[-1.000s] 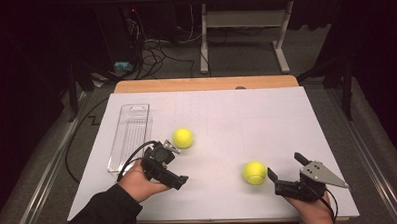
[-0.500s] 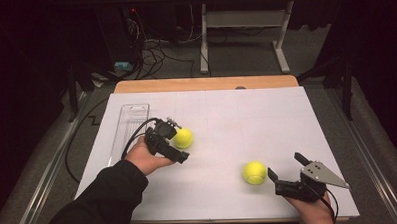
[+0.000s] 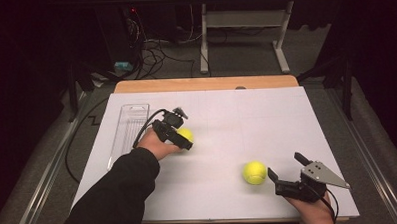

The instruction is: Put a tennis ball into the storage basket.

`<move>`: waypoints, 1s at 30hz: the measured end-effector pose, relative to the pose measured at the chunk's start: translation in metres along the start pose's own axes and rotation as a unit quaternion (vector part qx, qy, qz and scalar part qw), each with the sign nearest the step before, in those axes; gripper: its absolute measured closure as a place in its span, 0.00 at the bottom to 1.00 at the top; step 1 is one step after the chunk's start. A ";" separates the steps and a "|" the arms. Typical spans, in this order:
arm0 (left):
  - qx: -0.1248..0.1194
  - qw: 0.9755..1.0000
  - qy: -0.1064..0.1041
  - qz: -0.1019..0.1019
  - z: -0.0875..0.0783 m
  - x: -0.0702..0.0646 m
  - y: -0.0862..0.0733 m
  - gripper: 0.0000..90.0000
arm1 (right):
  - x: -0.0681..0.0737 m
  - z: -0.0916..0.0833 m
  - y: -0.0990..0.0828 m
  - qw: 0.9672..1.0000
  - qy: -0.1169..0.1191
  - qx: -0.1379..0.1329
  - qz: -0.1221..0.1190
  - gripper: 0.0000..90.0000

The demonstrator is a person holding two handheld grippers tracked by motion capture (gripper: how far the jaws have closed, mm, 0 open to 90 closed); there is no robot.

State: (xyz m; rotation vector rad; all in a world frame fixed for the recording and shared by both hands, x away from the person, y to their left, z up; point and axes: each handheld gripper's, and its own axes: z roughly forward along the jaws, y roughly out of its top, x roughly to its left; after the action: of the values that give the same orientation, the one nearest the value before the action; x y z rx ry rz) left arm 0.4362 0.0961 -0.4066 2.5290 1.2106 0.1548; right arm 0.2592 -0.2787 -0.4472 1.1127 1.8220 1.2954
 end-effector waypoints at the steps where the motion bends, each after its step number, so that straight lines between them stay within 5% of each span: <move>1: 0.004 1.000 0.002 -0.002 0.002 0.000 0.002 0.04 | 0.000 0.000 0.000 1.000 0.000 0.000 0.000 0.00; 14: 0.029 0.999 -0.002 -0.015 0.019 0.002 0.009 0.19 | -0.001 -0.001 0.000 1.000 0.002 -0.004 0.002 0.00; 18: 0.026 1.000 -0.005 -0.015 0.018 0.003 0.009 0.29 | 0.000 -0.001 0.000 1.000 0.002 -0.004 0.002 0.00; 30: 0.019 1.000 -0.024 -0.005 0.002 -0.005 0.003 0.30 | -0.001 -0.001 0.000 1.000 0.001 -0.004 0.004 0.00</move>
State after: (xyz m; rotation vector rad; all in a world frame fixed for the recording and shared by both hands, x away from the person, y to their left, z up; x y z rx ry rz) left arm 0.4360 0.0903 -0.4076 2.5442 1.2182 0.0681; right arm 0.2585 -0.2800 -0.4465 1.1154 1.8143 1.3077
